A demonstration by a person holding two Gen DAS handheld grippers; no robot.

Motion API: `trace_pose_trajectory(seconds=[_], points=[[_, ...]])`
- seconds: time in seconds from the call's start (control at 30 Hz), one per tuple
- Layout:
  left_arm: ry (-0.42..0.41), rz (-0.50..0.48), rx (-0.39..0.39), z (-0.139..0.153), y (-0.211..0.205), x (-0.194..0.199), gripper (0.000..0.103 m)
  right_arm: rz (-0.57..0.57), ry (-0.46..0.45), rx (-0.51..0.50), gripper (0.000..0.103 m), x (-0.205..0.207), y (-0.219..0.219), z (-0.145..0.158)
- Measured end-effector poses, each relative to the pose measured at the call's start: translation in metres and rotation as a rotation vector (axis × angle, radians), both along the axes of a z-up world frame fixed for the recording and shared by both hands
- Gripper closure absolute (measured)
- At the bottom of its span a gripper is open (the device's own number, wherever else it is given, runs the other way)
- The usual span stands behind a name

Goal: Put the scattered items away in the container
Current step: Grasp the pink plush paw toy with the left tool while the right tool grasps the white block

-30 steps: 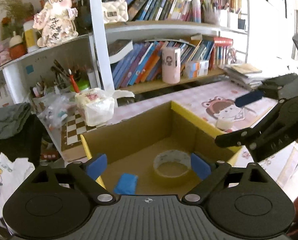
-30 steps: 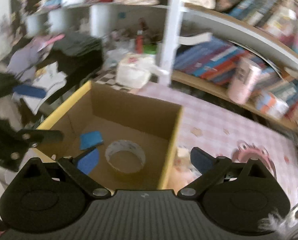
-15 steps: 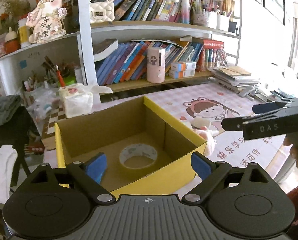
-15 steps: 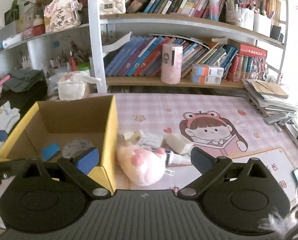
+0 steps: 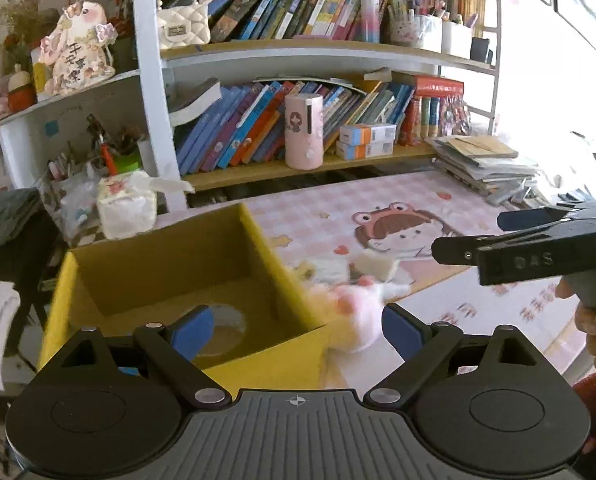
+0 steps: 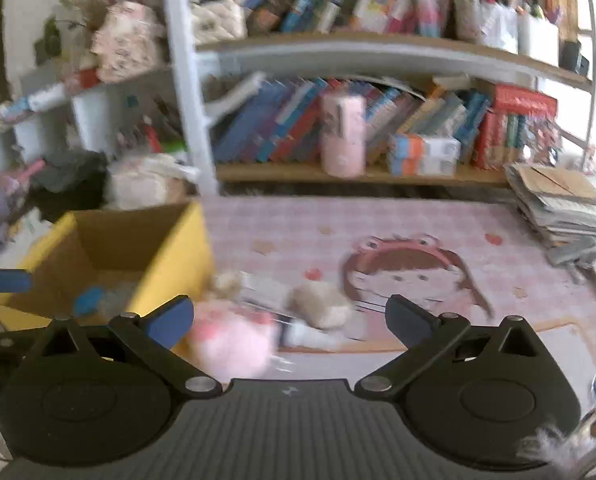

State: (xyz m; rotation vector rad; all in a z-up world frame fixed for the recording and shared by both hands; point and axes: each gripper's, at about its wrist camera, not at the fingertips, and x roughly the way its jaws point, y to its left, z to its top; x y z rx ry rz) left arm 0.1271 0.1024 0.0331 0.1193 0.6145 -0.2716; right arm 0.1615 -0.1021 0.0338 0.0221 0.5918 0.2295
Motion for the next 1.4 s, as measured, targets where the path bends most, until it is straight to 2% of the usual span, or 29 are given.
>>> trace_pose_trajectory(seconds=[0.2,0.33,0.47,0.57,0.67,0.77,0.97,1.17,1.4], points=[[0.002,0.045,0.037,-0.006,-0.063,0.001,0.01,0.086,0.071,0.003,0.008,0.026,-0.059,-0.01],[0.005,0.105,0.08,-0.016,-0.092,0.005,0.011,0.147,0.1,-0.001,0.01,0.034,-0.08,-0.016],[0.021,0.121,0.142,-0.027,-0.117,0.017,0.011,0.207,0.16,0.007,0.014,0.05,-0.092,-0.027],[0.032,0.134,0.198,-0.041,-0.133,0.031,0.011,0.282,0.222,0.014,0.016,0.071,-0.089,-0.039],[0.049,0.206,0.253,-0.06,-0.146,0.048,0.012,0.341,0.276,0.04,0.016,0.093,-0.082,-0.053],[0.06,0.279,0.27,-0.073,-0.154,0.06,0.012,0.356,0.295,0.056,0.019,0.113,-0.077,-0.063],[0.049,0.347,0.35,-0.089,-0.164,0.076,0.012,0.372,0.32,0.057,0.024,0.148,-0.067,-0.08],[0.073,0.4,0.355,-0.098,-0.162,0.089,0.012,0.403,0.347,0.073,0.028,0.17,-0.053,-0.09],[0.112,0.435,0.362,-0.11,-0.166,0.099,0.012,0.389,0.391,0.11,0.032,0.191,-0.043,-0.103]])
